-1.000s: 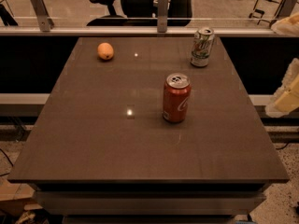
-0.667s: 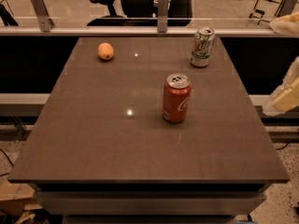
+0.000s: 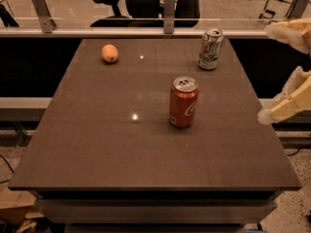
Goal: Knock coke can over
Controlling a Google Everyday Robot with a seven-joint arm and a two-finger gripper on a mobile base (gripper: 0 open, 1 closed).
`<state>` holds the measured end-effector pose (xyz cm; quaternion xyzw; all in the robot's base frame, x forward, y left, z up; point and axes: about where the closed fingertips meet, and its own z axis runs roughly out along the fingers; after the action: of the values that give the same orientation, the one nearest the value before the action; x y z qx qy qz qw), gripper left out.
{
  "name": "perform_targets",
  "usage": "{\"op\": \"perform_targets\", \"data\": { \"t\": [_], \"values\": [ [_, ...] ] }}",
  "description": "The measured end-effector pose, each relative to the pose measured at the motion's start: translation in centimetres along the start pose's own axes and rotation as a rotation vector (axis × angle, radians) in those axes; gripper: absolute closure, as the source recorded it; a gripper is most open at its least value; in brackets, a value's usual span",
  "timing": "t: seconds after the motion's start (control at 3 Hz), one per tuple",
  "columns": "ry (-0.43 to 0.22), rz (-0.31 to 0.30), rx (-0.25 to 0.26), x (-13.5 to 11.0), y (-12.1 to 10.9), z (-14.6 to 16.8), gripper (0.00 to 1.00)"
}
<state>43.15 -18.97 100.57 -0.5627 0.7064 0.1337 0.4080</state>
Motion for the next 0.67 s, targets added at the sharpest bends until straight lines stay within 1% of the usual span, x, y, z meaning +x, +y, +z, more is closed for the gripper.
{"op": "perform_targets", "data": {
  "t": [0.33, 0.67],
  "values": [
    [-0.079, 0.009, -0.032, -0.4, 0.5, 1.8, 0.00],
    [-0.125, 0.018, -0.049, -0.4, 0.5, 3.4, 0.00]
  ]
}}
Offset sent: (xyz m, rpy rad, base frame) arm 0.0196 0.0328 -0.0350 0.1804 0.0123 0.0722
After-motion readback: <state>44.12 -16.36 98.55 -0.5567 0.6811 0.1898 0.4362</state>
